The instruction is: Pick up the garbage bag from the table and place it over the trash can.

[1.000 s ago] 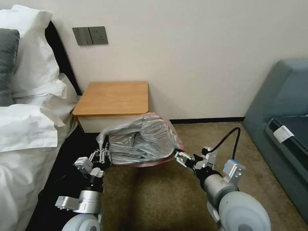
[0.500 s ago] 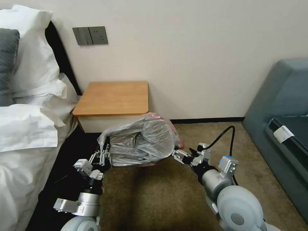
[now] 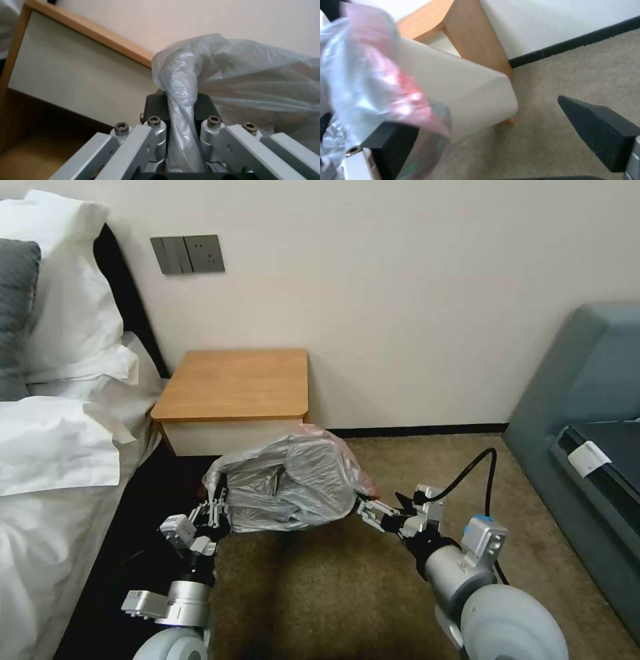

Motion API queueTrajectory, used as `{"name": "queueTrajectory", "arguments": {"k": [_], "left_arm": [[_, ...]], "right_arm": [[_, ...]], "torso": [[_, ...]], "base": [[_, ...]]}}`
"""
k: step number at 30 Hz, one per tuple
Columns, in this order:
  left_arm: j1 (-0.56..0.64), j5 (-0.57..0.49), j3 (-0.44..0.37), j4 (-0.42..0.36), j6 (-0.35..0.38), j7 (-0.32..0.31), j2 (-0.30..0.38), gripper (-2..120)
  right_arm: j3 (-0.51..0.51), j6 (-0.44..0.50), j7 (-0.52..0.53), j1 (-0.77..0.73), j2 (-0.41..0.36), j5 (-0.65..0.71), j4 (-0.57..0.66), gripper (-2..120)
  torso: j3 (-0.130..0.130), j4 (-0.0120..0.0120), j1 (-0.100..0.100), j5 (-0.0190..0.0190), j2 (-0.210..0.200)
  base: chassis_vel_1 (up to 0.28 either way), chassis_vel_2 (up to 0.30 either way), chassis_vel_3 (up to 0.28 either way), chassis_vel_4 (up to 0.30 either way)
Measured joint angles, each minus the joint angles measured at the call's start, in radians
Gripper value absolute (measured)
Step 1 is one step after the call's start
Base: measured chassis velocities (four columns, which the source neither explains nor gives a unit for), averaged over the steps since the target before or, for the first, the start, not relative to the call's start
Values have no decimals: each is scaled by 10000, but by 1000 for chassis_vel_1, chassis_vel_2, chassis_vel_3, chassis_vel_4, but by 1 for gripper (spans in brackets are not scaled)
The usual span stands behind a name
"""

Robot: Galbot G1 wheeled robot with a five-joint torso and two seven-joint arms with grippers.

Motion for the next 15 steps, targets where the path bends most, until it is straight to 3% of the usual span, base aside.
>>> {"name": "queueTrajectory", "arguments": {"k": [5,15], "left_arm": [[-151,-109,-29,134,195,-304,98,9],[-279,104,136,8,731,-884,53,9]], "right_arm": [[126,554,-718,-524,-130,-658,145,100],[301,1257,-1280,-765,-21,-465,659,100]], "torso": [[0,0,0,0,0],[0,-2,0,0,0]], "base": [[0,0,0,0],[0,0,0,0]]}}
